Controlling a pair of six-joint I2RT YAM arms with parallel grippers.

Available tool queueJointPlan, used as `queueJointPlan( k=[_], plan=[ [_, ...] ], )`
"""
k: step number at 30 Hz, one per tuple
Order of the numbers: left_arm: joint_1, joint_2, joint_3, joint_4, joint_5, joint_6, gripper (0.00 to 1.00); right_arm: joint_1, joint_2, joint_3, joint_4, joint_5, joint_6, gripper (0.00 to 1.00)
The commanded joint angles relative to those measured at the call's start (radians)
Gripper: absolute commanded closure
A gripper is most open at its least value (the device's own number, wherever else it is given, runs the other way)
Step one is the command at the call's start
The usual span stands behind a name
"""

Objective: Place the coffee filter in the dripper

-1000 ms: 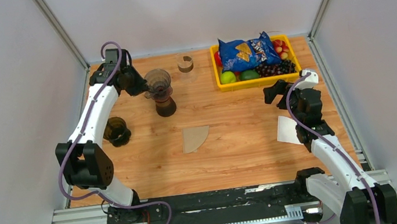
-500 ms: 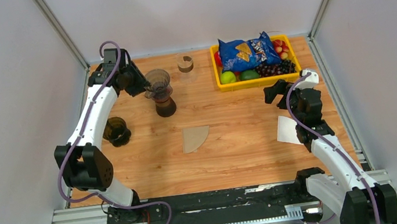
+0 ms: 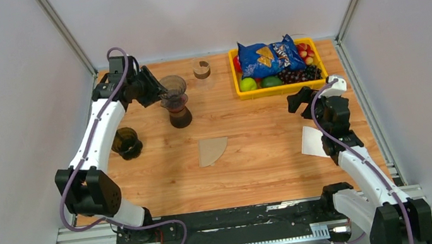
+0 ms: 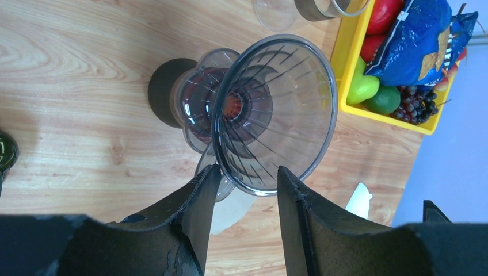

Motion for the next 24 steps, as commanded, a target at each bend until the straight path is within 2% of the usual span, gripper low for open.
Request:
queueJointPlan(
  k=[1, 7, 13, 17, 19, 20, 24],
  plan=[
    [0.005, -0.058, -0.017, 0.034, 0.025, 0.015, 0.48, -0.003, 0.004, 0.045, 0.003, 0.01, 0.021, 0.0],
    [0.005, -0.072, -0.055, 0.054, 0.042, 0.008, 0.45, -0.004, 0.001, 0.047, 0.001, 0.011, 0.021, 0.0],
    [0.005, -0.086, -0.05, 0.031, -0.03, 0.029, 0.38, -0.003, -0.004, 0.047, -0.003, 0.015, 0.019, 0.0],
    [0.004, -0.11, -0.031, 0.02, -0.055, 0.038, 0.27, -0.003, -0.011, 0.048, -0.006, 0.014, 0.017, 0.0],
    [0.005, -0.133, -0.015, 0.02, -0.072, 0.041, 0.16, -0.003, -0.016, 0.05, -0.01, 0.012, 0.008, 0.0],
    [0.005, -0.156, -0.014, 0.024, -0.081, 0.043, 0.05, -0.003, -0.022, 0.05, -0.013, 0.007, -0.004, 0.0],
    [0.005, -0.284, -0.067, 0.083, -0.111, 0.047, 0.0, -0.004, -0.046, 0.055, -0.029, -0.004, -0.027, 0.0]
  ],
)
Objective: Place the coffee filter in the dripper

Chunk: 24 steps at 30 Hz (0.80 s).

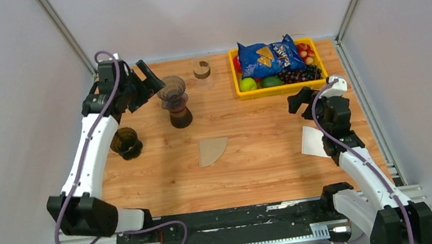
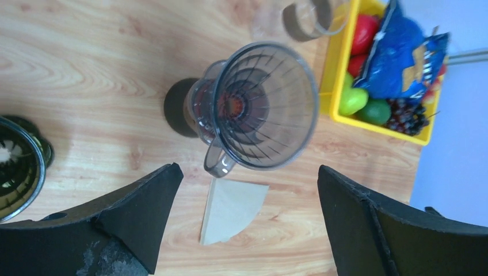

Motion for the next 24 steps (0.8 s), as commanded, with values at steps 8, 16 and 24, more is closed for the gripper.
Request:
queueJointPlan(
  k=[8, 16, 24],
  plan=[
    [0.004, -0.538, -0.441, 0.24, -0.06, -0.08, 0.0, -0.003, -0.043, 0.044, -0.001, -0.126, -0.038, 0.0],
    [-0.001, -0.729, -0.847, 0.272, 0.076, -0.151, 0.0, -0.003, 0.019, 0.071, -0.063, -0.245, 0.062, 0.0],
    [-0.14, -0.618, -1.042, 0.527, 0.085, -0.186, 0.0, 0.048, 0.145, 0.041, -0.103, -0.381, 0.229, 0.0]
  ],
)
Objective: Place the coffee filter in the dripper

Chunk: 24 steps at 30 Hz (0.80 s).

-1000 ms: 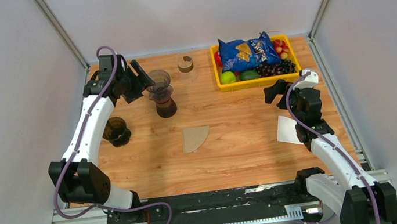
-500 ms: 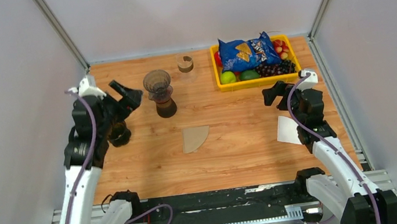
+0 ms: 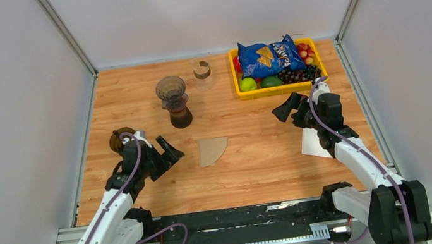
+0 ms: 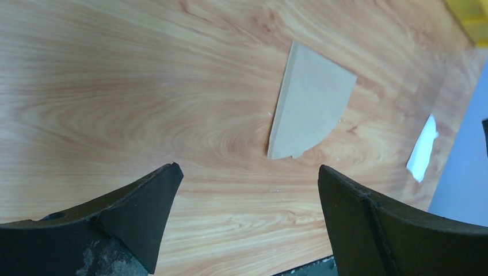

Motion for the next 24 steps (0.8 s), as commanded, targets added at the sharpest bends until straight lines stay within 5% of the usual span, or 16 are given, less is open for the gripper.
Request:
queueJointPlan(
  k=[1, 11, 18, 24],
  plan=[
    [-0.088, 0.098, -0.029, 0.251, 0.018, -0.029, 0.0, 0.081, 0.044, 0.007, -0.013, -0.06, 0.113, 0.0],
    [-0.14, 0.432, -0.066, 0.617, 0.027, -0.104, 0.06, 0.49, 0.254, -0.005, 0.217, 0.152, 0.29, 0.02],
    [-0.201, 0.558, -0.057, 0.654, -0.038, -0.124, 0.33, 0.622, 0.446, 0.05, 0.334, 0.204, 0.391, 0.06],
    [-0.235, 0.589, -0.055, 0.661, -0.081, -0.139, 0.45, 0.671, 0.544, 0.056, 0.39, 0.236, 0.489, 0.15]
  ],
)
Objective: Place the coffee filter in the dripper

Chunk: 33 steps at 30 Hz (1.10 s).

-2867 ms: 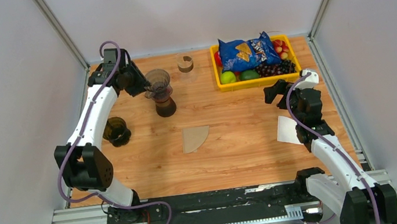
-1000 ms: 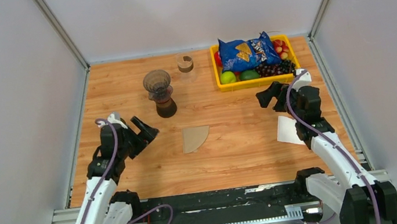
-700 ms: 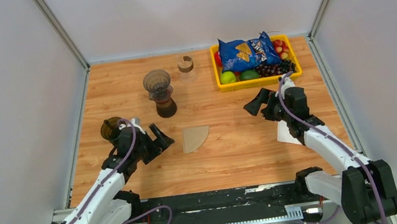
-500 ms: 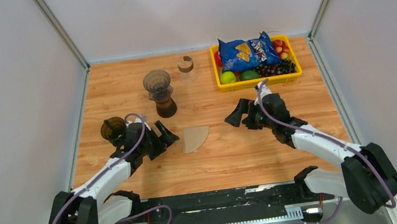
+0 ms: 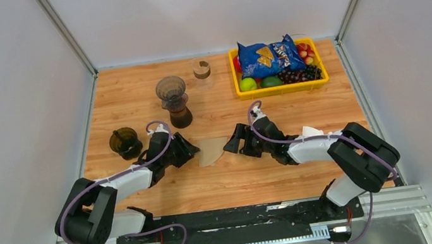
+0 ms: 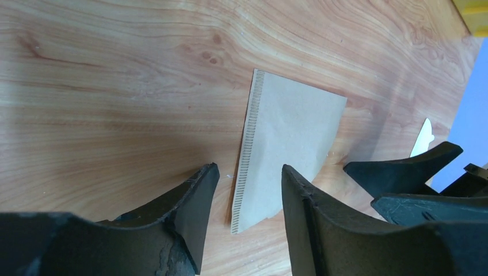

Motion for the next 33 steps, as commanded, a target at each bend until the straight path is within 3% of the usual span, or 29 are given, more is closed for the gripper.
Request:
queueJointPlan(
  k=[1, 10, 15, 33],
  plan=[
    [-0.033, 0.035, 0.001, 0.005, -0.054, -0.013, 0.46, 0.03, 0.055, 0.043, 0.115, 0.056, 0.112, 0.17],
    [-0.082, 0.113, 0.041, 0.006, -0.072, -0.023, 0.52, 0.071, 0.183, 0.1, 0.116, 0.121, 0.232, 0.28],
    [-0.095, 0.159, 0.074, -0.026, -0.069, -0.011, 0.59, 0.076, 0.225, 0.104, 0.198, 0.089, 0.218, 0.37],
    [-0.111, 0.201, 0.098, -0.055, -0.058, -0.002, 0.63, 0.099, 0.248, 0.149, 0.38, 0.002, 0.125, 0.41]
  ],
)
